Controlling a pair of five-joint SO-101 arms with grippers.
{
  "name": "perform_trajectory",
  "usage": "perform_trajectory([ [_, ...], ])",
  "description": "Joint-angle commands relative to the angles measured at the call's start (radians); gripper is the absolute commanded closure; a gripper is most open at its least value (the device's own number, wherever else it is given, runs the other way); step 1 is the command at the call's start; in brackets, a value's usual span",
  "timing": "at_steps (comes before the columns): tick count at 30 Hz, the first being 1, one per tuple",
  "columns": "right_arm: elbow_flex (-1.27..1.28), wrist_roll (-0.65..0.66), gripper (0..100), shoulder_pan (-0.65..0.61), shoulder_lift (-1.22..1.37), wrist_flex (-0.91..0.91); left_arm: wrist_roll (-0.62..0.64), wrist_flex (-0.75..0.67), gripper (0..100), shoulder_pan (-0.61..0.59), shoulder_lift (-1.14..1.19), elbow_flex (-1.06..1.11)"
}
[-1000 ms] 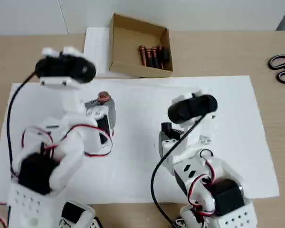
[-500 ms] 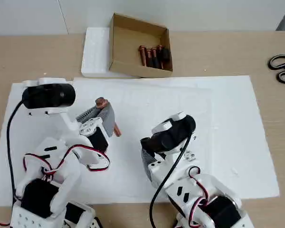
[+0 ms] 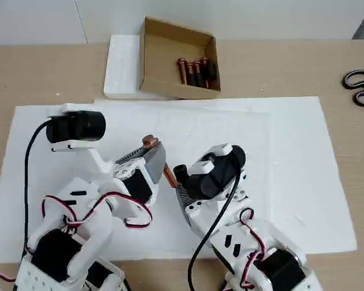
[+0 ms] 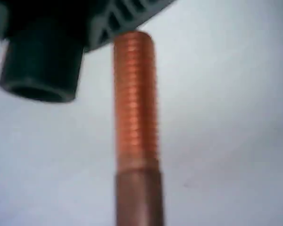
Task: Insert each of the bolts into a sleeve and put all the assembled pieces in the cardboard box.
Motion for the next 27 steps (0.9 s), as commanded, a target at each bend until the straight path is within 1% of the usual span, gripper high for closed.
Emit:
perform_trajectory([
  [1,-0.006,0.012,99.6,-0.007,-0.012,0.013,0.005,-0.008,99,0.003,-0.02,-0.01],
  [6,-0.009,0.011,99.6,-0.007,-0.022,0.056,0.002,-0.008,99,0.002,-0.015,-0.07],
  [11,0.012,0.014,99.6,-0.022,-0.111,0.084,0.002,-0.008,99,-0.002,-0.014,-0.111],
  [15,0.023,0.014,99.6,-0.064,-0.194,0.13,0.002,-0.006,99,-0.002,-0.014,-0.105],
  [18,0.028,0.017,99.6,-0.064,-0.234,0.133,0.002,-0.006,99,0.0,-0.014,-0.102],
  [23,0.028,0.08,99.6,-0.065,-0.252,0.122,0.002,-0.008,99,0.003,-0.017,-0.048],
  [27,0.028,0.092,99.6,-0.067,-0.254,0.122,0.003,-0.008,99,0.005,-0.017,-0.025],
])
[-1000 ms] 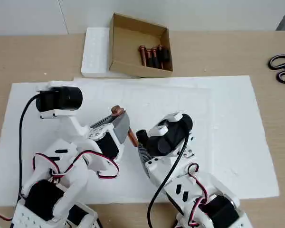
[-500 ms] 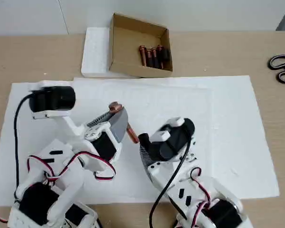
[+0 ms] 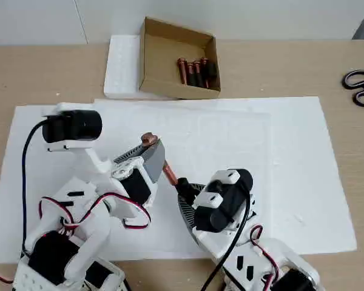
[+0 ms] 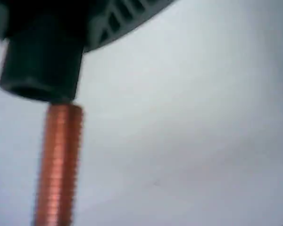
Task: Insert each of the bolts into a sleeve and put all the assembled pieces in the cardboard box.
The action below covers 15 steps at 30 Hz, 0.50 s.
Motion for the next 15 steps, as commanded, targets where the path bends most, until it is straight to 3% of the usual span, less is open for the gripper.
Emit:
perform_trajectory([
  [1,-0.005,0.014,99.6,-0.005,-0.007,-0.01,0.003,-0.008,99,0.006,-0.014,0.002],
  [7,-0.005,0.014,99.6,-0.085,-0.007,-0.01,0.003,-0.054,99,0.044,-0.015,0.059],
  [15,-0.005,0.037,99.6,-0.082,-0.008,-0.022,0.003,-0.08,99,0.071,-0.014,0.074],
])
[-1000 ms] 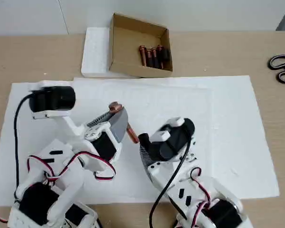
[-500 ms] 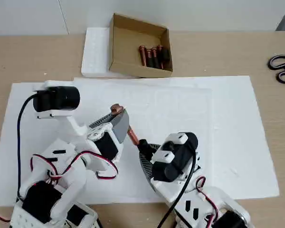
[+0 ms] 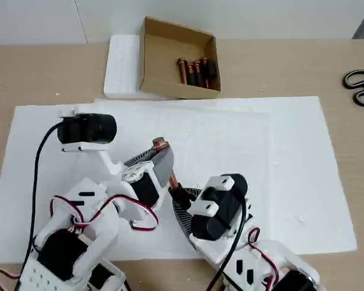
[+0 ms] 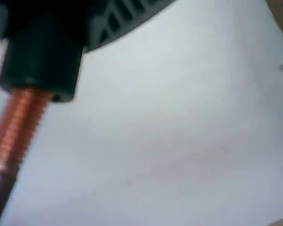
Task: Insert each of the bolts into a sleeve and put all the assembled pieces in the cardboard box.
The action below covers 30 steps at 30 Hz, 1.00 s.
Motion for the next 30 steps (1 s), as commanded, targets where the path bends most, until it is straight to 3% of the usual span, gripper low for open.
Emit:
perform_trajectory([
  [1,-0.006,0.021,99.6,0.005,0.001,-0.039,0.009,0.002,99,0.014,-0.011,-0.008],
  [10,-0.006,0.051,99.6,0.062,0.008,-0.079,0.006,0.14,99,0.015,-0.014,-0.059],
  [17,-0.006,0.052,99.6,0.065,0.008,-0.114,0.005,0.196,99,0.146,-0.012,-0.045],
  [30,-0.006,0.107,99.6,0.068,0.01,-0.127,-0.235,0.218,99,0.187,-0.008,0.022],
])
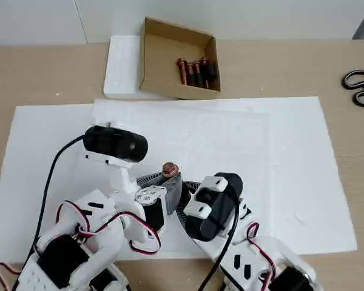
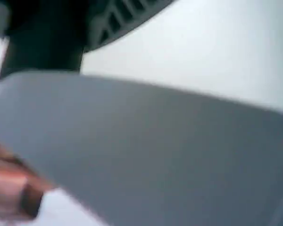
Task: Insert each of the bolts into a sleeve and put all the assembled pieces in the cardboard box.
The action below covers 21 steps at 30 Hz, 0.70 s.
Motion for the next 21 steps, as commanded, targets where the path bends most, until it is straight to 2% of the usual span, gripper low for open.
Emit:
perform_trajectory([
  [1,-0.014,0.012,99.6,0.018,-0.002,-0.051,-0.117,0.02,99,0.026,0.006,0.033],
  [4,-0.014,0.012,99.6,0.018,-0.002,-0.051,-0.196,-0.002,99,0.023,0.002,0.082],
  [7,-0.014,0.012,99.6,0.018,-0.002,-0.05,-0.213,-0.008,98,0.023,0.002,0.102],
  [14,-0.014,0.014,99.6,0.018,-0.002,-0.047,-0.215,-0.008,75,0.021,0.002,0.097],
  [21,-0.012,0.014,99.6,0.018,-0.002,-0.047,-0.212,-0.006,74,0.02,0.002,0.097],
])
